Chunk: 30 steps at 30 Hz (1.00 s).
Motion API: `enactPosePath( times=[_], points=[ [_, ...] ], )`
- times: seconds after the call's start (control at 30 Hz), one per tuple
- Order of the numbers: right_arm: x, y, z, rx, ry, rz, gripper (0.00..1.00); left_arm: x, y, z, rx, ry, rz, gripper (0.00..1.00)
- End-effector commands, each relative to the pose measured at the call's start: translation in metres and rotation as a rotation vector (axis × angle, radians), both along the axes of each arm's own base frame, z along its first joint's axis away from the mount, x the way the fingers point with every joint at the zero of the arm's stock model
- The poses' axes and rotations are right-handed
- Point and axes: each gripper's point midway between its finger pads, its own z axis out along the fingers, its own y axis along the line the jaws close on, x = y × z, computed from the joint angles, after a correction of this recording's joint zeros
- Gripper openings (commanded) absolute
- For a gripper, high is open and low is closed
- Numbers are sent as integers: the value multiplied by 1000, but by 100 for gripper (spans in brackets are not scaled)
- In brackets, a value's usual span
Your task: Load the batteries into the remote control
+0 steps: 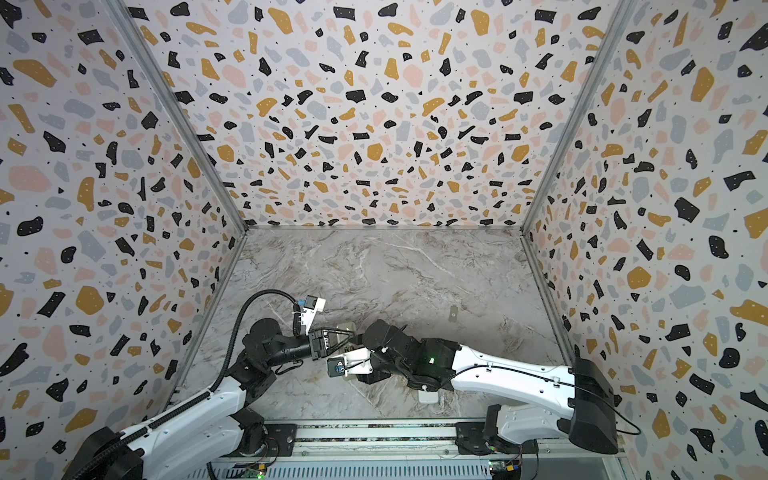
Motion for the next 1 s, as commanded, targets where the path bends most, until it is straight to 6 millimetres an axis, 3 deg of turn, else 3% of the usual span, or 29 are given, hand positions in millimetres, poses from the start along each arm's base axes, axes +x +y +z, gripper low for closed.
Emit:
enactPosePath(
  times=[0.0,0.7,0.97],
  points=[
    [-2,4,7,6,-12,24,56,-2,-4,24,-46,-71,-31,0],
    [2,-1,-1,-29,-31,3,45,-4,-5,25,-49,-75,-35,0],
    [2,-1,3,-15,-35,-1,46,-4,-5,23,-43,-73,-32,0]
  ],
)
